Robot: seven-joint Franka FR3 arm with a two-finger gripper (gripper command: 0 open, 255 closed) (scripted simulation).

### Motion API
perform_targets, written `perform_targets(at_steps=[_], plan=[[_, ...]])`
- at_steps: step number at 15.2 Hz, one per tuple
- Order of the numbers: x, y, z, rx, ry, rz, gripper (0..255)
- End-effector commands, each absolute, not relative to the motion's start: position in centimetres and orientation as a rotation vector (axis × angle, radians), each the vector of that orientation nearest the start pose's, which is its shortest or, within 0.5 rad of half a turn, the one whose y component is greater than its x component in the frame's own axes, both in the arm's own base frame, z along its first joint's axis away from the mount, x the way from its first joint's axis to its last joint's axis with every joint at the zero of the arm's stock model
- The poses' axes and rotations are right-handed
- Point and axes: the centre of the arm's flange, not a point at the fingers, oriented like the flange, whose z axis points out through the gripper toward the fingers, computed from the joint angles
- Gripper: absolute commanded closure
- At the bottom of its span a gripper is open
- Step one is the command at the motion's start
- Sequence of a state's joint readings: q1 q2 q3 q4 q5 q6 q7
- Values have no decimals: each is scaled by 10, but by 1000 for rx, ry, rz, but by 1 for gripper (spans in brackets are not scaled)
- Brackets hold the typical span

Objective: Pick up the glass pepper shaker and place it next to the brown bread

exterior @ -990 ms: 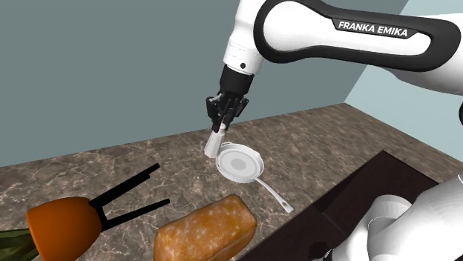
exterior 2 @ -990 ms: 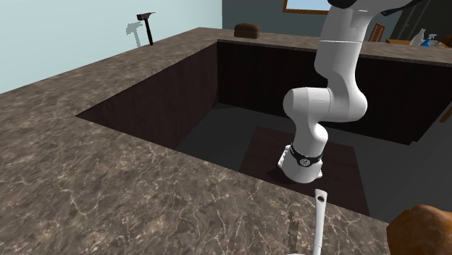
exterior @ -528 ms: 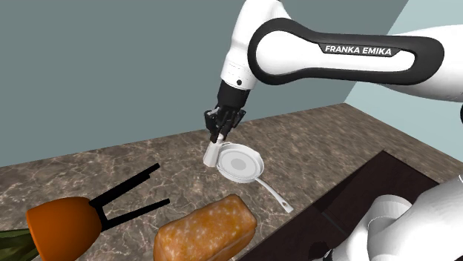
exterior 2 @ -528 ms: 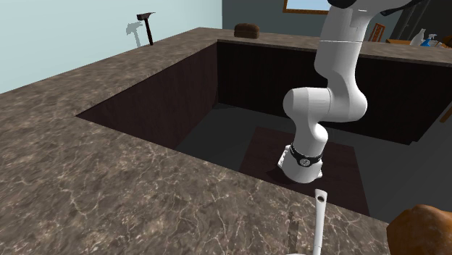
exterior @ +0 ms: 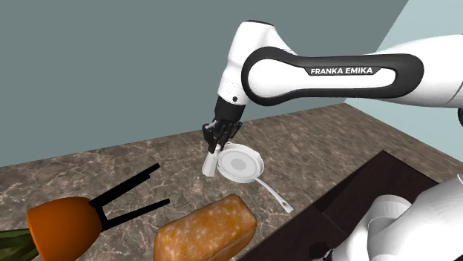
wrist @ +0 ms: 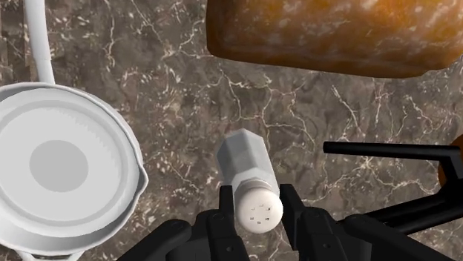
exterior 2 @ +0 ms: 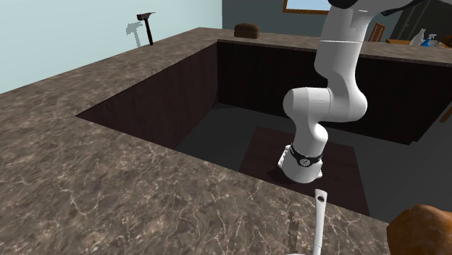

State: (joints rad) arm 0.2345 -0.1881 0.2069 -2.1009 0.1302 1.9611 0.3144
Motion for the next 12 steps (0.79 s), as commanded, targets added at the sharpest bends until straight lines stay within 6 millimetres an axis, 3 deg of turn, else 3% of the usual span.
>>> perform_targets(at_steps=[1,12], plan=[[451,229,493,-3045,-118,-18,255],[451,229,434,-3045,-118,-18,255]])
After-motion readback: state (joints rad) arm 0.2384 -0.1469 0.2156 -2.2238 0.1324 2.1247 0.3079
